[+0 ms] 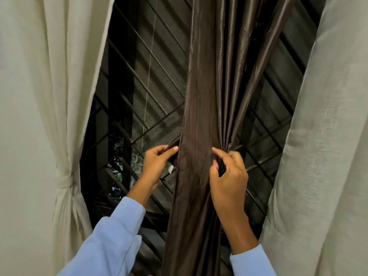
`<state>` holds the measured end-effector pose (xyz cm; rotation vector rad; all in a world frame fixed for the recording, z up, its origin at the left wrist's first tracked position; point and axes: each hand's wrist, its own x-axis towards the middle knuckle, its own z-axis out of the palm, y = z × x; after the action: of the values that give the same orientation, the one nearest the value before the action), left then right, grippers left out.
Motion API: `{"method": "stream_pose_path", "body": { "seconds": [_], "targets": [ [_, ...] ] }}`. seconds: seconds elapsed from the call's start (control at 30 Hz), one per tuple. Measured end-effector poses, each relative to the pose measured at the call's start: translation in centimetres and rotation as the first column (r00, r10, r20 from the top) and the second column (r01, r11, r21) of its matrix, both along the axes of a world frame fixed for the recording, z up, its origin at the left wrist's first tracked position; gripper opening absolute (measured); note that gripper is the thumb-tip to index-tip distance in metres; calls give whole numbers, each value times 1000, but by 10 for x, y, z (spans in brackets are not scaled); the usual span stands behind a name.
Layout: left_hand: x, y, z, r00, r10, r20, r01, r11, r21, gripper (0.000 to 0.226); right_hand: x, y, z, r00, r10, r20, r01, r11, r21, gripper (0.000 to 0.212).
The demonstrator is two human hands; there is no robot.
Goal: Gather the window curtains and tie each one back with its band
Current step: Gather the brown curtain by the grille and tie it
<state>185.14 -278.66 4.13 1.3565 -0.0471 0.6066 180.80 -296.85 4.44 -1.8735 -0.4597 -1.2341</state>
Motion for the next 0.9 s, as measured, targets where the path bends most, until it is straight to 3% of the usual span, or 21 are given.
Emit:
{"method": "stream_pose_path", "body": {
  "seconds": [0.07,0.13,0.4,0.57,0.73,0.83,0.9],
  "targets": [
    [-1,3,0,968,248,26,-249,950,187,21,3,0,-2,1000,-17,7,17,1000,-12,36],
    [-10,3,3,929,361,82,-366,864,347,30,4,0,-3,999,-30,21,30,999,-23,37],
    [-74,-45,27,955,144,261,-261,826,500,27,9,3,-8,997,-18,69,20,999,-31,41],
    [-79,-78,30,945,122,302,-283,767,576,13,11,5,-11,994,69,90,-70,997,14,48],
    [-81,-85,32,931,110,347,-323,690,648,24,11,-1,-13,985,143,99,-146,989,29,49],
    [-83,-87,36,939,73,335,-275,742,611,42,6,-3,-12,959,262,105,-265,964,14,57],
    [-81,-85,38,948,61,312,-248,758,603,46,8,-7,-12,950,284,130,-286,958,2,48]
  ]
}}
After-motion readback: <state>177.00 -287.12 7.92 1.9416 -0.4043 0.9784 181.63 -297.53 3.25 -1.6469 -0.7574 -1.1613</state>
